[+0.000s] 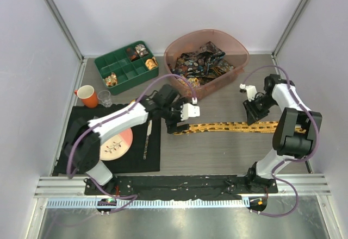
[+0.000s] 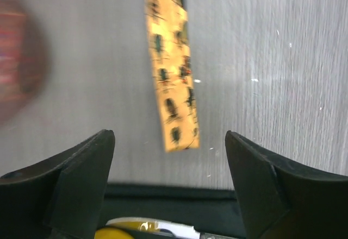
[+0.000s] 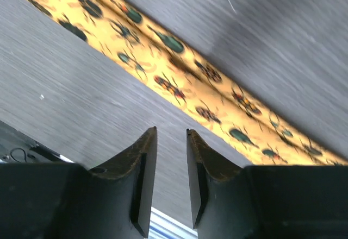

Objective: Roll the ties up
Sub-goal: Flatten out the tie at the center of the board.

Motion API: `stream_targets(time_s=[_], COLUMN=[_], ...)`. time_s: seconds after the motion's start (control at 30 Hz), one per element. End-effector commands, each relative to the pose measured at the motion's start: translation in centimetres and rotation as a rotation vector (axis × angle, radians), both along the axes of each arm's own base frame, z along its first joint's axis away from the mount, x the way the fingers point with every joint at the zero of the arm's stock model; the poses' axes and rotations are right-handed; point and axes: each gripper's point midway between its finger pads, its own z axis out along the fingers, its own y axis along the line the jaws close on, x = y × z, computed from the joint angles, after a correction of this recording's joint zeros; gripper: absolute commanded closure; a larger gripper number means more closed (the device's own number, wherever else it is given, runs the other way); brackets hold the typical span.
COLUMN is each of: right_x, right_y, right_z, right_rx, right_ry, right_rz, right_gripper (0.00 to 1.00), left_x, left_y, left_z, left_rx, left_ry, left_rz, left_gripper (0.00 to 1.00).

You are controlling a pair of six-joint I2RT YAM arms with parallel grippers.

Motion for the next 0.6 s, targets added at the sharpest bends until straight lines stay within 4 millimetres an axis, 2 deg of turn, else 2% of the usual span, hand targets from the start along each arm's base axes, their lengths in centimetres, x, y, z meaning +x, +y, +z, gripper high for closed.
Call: stream_targets(time_s=[0.0,0.03,0.07,0.1,0.13,0.17,0.3,0.33,0.4,0.5,0.53,0.57], right_x=[1.5,1.6,1.6,1.5,1.4,1.2,-0.7,-1.1,-2.0,-3.1,-3.3,-3.4], right_y=[2.2,2.1,1.9,1.8,1.5,0.7,-1.7,-2.3,-3.9,-5.5,-5.8,-5.9], right_z=[-1.3,-2.0,-2.7,-3.9,-4.5,-5.1,-7.3,-7.5,-7.6,-7.3,-7.0,-6.5], right_rx=[0.01,-0.019,-0.034,-0.049,-0.066,-0.114,-0.2,-0.211,-0.229,-0.24,-0.241,-0.243], right_ry=[-0.012,-0.003,0.006,0.027,0.036,0.049,0.095,0.099,0.118,0.132,0.132,0.118], right_rz=[-0.029,-0.022,-0.02,-0.016,-0.013,-0.011,0.019,0.034,0.009,0.021,0.029,0.05], right_gripper=[0.66,0.66,0.66,0.67,0.67,0.67,0.68,0.68,0.68,0.69,0.68,0.68], left_x=[1.7,1.5,2.4,3.3,3.2,3.0,1.9,1.3,0.9,1.1,0.9,0.8], left_y=[-0.1,0.2,0.7,0.5,0.9,0.9,1.3,1.6,1.6,1.3,1.3,0.8], left_z=[8.3,8.5,9.7,12.9,12.4,12.8,10.5,9.3,8.1,7.2,6.3,6.3], left_rx=[-0.26,-0.288,-0.324,-0.43,-0.461,-0.478,-0.378,-0.301,-0.232,-0.223,-0.218,-0.23], left_ry=[-0.155,-0.143,-0.195,-0.278,-0.262,-0.278,-0.223,-0.159,-0.119,-0.109,-0.112,-0.128], left_rz=[0.109,0.158,0.222,0.263,0.316,0.307,0.28,0.258,0.222,0.218,0.216,0.202], left_gripper=[0.11,0.1,0.06,0.06,0.06,0.04,0.0,0.0,0.0,0.0,0.0,0.0])
